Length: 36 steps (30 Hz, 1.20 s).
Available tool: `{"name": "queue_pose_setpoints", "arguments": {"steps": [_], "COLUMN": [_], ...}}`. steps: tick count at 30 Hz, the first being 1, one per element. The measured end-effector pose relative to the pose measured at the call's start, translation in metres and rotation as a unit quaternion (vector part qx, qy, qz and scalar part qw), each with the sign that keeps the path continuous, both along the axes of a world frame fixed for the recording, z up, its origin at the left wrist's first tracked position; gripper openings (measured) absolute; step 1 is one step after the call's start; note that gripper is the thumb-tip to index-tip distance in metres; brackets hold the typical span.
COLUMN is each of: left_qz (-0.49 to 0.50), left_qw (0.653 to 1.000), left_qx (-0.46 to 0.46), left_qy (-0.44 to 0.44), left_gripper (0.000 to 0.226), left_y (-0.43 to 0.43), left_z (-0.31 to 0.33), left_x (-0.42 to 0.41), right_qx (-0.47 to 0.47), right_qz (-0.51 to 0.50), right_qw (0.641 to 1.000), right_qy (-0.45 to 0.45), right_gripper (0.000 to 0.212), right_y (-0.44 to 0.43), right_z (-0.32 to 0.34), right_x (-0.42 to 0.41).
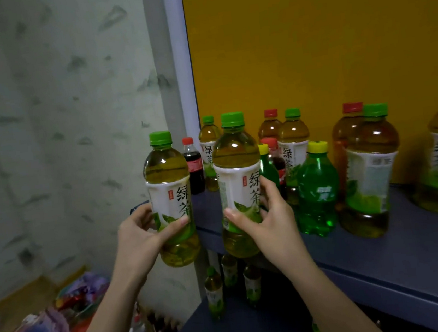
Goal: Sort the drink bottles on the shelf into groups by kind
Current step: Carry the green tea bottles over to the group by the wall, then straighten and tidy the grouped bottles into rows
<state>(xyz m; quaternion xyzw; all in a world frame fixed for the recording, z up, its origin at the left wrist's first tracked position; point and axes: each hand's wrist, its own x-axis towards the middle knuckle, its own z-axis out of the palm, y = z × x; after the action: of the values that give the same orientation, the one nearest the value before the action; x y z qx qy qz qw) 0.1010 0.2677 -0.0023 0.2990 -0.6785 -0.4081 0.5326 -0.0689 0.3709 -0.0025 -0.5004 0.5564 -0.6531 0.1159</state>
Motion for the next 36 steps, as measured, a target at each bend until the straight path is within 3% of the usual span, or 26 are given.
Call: {"name": "queue_pose_setpoints", "arguments": {"steps": [6, 16, 30, 36], "left_qz": [-0.061, -0.193, -0.338, -0.310], "left_qw": [0.998, 0.981, 0.941, 0.949], "left_qx": [0.024, 0.004, 0.003, -0.035], "left_qy": [0.004, -0.027, -0.002, -0.039], "left_gripper": [0.048, 0.057, 0.045, 0.051], "left_y": [-0.068, -0.165, -0.188, -0.188], "left_z": [0.001, 0.009, -0.004, -0.004], "left_x": [-0.005, -0.037, -0.076, -0.077], "right_qx": [0.010, 0.027, 0.052, 0.082], "right_qz": [-0.047, -0.220, -0.328, -0.327], "right_qw": [0.999, 0.975, 0.942, 0.938], "right_qy": [0.006, 0.023, 0.054, 0.077], "right_gripper": [0.077, 0.076, 0.078, 0.078], "right_y": [-0.057, -0.122, -0.142, -0.139], "right_z": [-0.002, -0.005, -0.011, -0.007], "right_x": [0.013, 0.018, 0.018, 0.019]}}
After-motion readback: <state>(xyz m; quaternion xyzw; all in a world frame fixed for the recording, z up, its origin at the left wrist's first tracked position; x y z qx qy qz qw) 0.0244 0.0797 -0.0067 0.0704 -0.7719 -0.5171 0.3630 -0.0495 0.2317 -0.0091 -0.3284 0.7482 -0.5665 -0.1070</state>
